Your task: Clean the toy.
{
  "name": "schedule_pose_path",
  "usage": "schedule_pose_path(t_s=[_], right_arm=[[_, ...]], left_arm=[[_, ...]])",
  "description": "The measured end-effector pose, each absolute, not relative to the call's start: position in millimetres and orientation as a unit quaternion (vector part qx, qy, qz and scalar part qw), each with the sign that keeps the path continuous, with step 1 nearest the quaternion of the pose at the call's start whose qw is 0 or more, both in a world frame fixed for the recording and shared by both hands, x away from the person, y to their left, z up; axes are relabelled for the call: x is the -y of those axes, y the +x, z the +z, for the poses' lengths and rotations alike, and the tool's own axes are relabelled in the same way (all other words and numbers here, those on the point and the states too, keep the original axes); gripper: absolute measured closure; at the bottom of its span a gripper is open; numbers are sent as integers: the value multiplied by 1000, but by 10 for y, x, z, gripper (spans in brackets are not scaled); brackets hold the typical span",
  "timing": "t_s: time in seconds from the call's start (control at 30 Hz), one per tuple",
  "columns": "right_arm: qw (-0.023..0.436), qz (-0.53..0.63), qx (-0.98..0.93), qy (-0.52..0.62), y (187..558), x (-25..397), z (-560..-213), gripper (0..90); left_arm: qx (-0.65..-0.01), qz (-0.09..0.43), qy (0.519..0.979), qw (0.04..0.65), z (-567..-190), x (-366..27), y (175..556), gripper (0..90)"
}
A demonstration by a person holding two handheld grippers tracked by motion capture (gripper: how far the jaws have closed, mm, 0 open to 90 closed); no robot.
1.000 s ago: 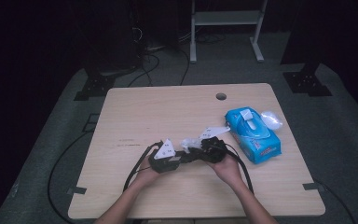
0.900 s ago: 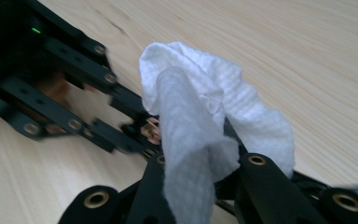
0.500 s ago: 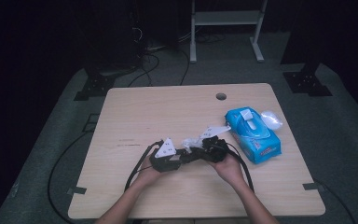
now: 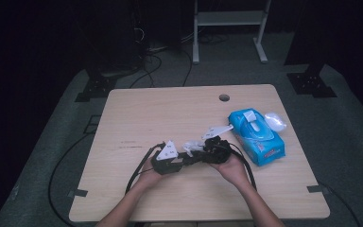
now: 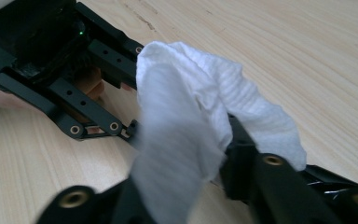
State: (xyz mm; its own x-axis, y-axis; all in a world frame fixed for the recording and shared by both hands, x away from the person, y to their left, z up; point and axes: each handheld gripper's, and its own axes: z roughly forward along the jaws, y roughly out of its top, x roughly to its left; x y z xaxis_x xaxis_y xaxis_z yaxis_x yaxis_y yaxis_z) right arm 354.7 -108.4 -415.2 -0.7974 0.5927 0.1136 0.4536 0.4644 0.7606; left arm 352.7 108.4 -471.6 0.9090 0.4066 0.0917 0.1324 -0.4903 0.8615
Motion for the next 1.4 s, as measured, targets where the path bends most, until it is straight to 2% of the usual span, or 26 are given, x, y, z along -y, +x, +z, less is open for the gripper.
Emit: schedule_pose_path(t_s=[0.13, 0.27, 0.33, 0.37, 0.47, 0.5, 0.8, 0.97, 1.1, 1.23, 1.4], right_arm=[[98, 413, -854, 300, 3507, 1075, -4100, 543], [100, 417, -859, 281, 3498, 999, -4062, 493], [104, 420, -858, 277, 3531, 926, -4081, 517], [106, 418, -859, 275, 3557, 890, -4098, 558], [120, 410, -862, 273, 3594, 838, -4159, 841], [124, 410, -862, 270, 3596, 848, -4163, 860], [151, 421, -848, 286, 3461, 1231, -3970, 870], [142, 414, -852, 289, 3372, 1502, -3901, 870], [125, 390, -867, 284, 3375, 1557, -3914, 862], [112, 385, -872, 282, 3440, 1498, -3964, 828], [100, 378, -876, 282, 3529, 1398, -4000, 727]], left_arm=[[-162, 140, 849, 483, -4711, -1094, 3525, 706], [-157, 140, 850, 483, -4711, -1096, 3528, 708], [-153, 140, 850, 483, -4710, -1093, 3520, 710], [-153, 140, 850, 484, -4710, -1092, 3517, 711], [-156, 136, 849, 486, -4716, -1102, 3527, 711], [-156, 136, 849, 486, -4716, -1102, 3526, 711], [-155, 138, 850, 484, -4713, -1104, 3528, 711], [-158, 137, 849, 485, -4716, -1105, 3533, 711], [-157, 136, 849, 486, -4717, -1108, 3536, 710], [-157, 137, 849, 486, -4717, -1108, 3536, 710], [-156, 138, 849, 486, -4717, -1110, 3537, 709]])
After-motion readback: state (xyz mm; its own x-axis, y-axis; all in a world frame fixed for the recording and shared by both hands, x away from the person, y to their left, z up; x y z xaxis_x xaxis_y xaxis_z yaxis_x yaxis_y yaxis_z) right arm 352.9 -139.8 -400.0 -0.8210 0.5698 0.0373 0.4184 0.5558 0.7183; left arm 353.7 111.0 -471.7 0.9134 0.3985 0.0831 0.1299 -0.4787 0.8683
